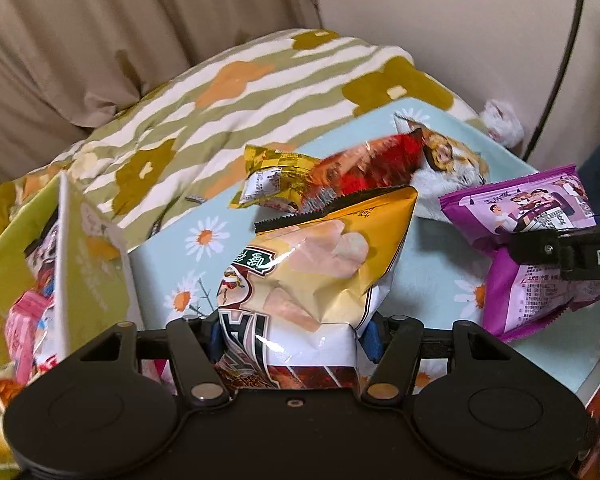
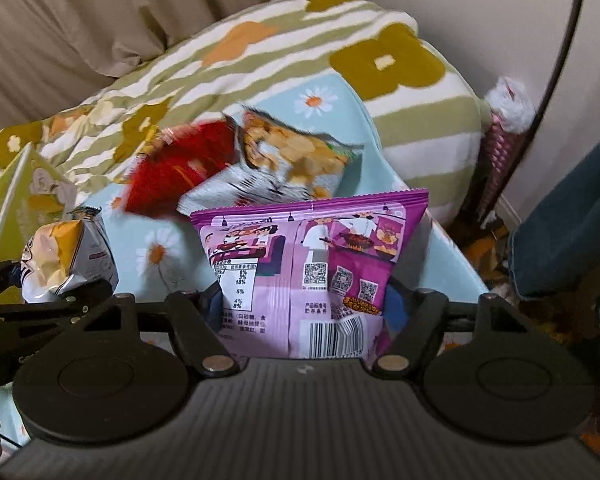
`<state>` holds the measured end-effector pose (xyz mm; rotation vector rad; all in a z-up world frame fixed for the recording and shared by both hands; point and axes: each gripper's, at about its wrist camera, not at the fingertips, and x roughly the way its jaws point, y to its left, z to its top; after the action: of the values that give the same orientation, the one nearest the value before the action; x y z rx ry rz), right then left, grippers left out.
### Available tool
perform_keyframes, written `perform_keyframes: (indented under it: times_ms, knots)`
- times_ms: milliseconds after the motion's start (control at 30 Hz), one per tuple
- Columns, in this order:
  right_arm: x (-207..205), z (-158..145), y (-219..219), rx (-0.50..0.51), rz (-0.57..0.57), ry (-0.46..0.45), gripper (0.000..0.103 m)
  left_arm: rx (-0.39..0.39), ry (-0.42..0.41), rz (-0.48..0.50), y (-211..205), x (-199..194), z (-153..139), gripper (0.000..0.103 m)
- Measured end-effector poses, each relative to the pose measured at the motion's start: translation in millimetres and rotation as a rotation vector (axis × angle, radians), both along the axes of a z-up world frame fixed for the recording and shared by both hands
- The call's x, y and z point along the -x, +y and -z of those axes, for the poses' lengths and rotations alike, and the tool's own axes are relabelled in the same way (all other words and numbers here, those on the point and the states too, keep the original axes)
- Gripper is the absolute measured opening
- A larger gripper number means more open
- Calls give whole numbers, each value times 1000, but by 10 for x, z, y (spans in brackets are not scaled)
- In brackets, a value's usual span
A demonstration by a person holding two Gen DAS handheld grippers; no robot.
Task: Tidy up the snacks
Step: 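Grasp the white-gold chip bag with the left tool while the right tool grasps the purple bag, then carry both bags into the yellow box and open both tools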
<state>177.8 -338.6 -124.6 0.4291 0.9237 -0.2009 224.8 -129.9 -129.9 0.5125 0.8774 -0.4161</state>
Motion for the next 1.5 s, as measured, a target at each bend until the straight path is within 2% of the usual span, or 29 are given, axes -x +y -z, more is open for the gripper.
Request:
perform_keyframes:
  times_ms: [233,500,767,967,1267,1500]
  knots:
    - [4,-302,54,16,-99,-62,88,56,-47,-105,97,148,-251,66]
    - [-172,-742,260,22,-269,-160,88,119,-186,-291,360,320,-801,66]
    - [-472,-1217,787,7,-463,-269,88,115,-288,-472,919,332,-1265,66]
    - [-737,-1450,1315,6,-542,-311,88,119,-341,-568,1455,157,-1474,66]
    - [-1210,-1632,2136,-6,-557,-331,88,165,-319,-601,2241,-399,-1578,66]
    - [-1602,-1543,2641,9,-508,-294,88,207,-203,-563,2672,-1039,-1355,66]
